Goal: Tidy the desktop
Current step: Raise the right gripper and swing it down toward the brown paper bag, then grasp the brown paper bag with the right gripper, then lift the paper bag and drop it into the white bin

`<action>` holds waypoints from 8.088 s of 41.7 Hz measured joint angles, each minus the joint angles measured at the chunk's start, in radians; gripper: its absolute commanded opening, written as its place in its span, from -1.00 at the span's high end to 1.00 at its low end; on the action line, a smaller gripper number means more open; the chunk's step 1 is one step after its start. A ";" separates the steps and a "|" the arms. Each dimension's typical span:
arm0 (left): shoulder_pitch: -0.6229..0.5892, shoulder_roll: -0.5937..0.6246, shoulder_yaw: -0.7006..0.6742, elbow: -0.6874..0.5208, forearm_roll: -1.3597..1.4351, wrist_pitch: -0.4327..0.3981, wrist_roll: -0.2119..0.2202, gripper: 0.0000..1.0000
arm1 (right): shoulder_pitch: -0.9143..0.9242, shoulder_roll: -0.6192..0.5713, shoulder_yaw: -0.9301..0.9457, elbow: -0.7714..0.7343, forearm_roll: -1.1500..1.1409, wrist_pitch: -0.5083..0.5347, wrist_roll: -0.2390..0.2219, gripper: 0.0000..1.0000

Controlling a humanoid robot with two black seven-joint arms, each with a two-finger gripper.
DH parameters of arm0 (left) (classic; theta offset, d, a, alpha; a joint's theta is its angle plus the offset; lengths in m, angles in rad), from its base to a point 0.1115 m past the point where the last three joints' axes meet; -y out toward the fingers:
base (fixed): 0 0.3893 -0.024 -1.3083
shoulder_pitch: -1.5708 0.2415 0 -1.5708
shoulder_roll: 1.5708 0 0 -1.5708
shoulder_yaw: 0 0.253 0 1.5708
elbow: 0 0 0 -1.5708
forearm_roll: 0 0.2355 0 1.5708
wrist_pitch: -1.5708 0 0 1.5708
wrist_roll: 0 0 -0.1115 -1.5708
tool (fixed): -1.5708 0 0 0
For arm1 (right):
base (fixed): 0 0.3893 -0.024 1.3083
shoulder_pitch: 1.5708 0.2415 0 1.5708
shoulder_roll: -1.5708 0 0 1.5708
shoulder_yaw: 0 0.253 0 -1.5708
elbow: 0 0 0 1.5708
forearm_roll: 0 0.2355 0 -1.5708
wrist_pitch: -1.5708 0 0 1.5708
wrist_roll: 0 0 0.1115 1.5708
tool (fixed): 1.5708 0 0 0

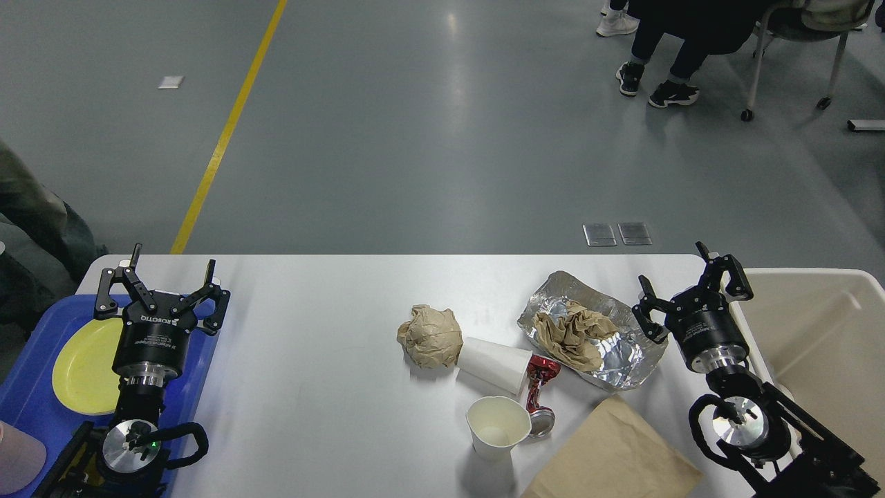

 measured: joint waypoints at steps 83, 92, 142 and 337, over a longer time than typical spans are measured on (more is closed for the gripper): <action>-0.002 0.001 0.000 0.004 0.000 0.000 0.000 -0.92 | 2.232 0.012 -2.420 0.782 0.204 0.494 -0.521 -0.98; -0.002 0.001 -0.001 0.005 0.000 0.000 0.000 -0.92 | 2.208 0.008 -2.446 0.784 0.204 0.490 -0.521 -0.87; -0.002 0.001 0.000 0.005 0.001 0.000 0.000 -0.92 | 1.423 -0.183 -2.413 0.779 0.218 0.060 -0.359 -0.85; -0.001 0.000 0.000 0.004 0.000 0.000 0.000 -0.92 | 0.271 -0.102 -2.065 -0.826 0.330 -0.284 -0.442 1.00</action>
